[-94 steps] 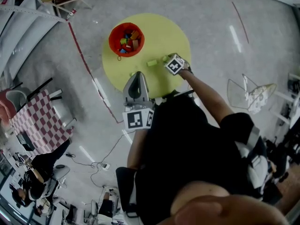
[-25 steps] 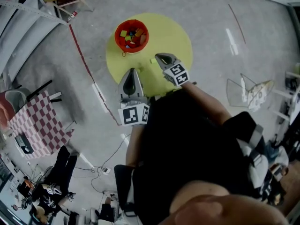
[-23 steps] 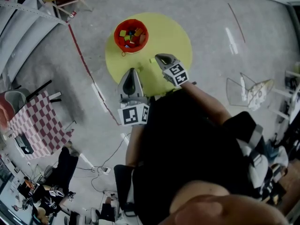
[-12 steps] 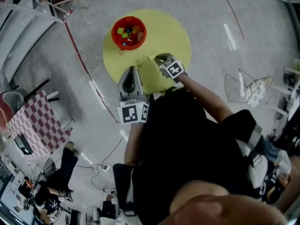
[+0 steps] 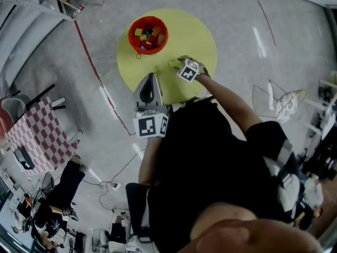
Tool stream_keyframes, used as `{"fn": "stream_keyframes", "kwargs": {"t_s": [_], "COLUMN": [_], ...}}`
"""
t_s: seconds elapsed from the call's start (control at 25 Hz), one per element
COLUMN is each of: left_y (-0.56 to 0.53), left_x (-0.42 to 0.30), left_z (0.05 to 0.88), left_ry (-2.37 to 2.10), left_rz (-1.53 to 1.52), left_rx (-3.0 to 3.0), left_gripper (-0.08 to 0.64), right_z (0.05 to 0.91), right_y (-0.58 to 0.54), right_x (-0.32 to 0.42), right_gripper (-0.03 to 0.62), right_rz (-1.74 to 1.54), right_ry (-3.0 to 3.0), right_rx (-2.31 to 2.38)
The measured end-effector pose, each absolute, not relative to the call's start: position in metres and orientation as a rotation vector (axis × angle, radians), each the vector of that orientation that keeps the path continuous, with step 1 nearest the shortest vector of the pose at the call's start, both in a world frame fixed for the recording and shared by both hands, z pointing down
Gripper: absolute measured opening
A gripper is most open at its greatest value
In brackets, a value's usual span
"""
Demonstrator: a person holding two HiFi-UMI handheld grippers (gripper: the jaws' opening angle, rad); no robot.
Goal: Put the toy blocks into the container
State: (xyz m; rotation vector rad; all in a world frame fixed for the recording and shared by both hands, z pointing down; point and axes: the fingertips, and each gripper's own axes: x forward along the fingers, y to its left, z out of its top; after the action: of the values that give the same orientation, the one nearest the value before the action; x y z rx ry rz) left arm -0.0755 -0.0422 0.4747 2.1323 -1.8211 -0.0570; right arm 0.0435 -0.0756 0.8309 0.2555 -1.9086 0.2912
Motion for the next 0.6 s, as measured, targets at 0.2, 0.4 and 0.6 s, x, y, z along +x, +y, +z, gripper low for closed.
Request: {"fn": "stream_keyframes", "kwargs": {"t_s": [0.2,0.4,0.6], "left_y": [-0.044,-0.046,-0.047], "left_x": [-0.075,-0.076,-0.079], "left_z": [0.478,0.478,0.480], "left_ry": [-1.813,-1.806,-1.807], "left_rz": [-0.065,-0.075,-0.069], "left_rx": [2.103,2.085,2.077], "left_gripper": [-0.015,-0.015,-0.015], "right_z": [0.853,0.870,0.875], "right_y": [-0.078,-0.083,-0.084], "right_x": [0.048,0.054,0.058], "right_gripper": [0.175,0.183,0.183], "right_rz": [0.189,0.171,0.214], "right_ry": [-1.859,-1.799,-1.771], "right_rx": [0.169,0.125,0.110]}}
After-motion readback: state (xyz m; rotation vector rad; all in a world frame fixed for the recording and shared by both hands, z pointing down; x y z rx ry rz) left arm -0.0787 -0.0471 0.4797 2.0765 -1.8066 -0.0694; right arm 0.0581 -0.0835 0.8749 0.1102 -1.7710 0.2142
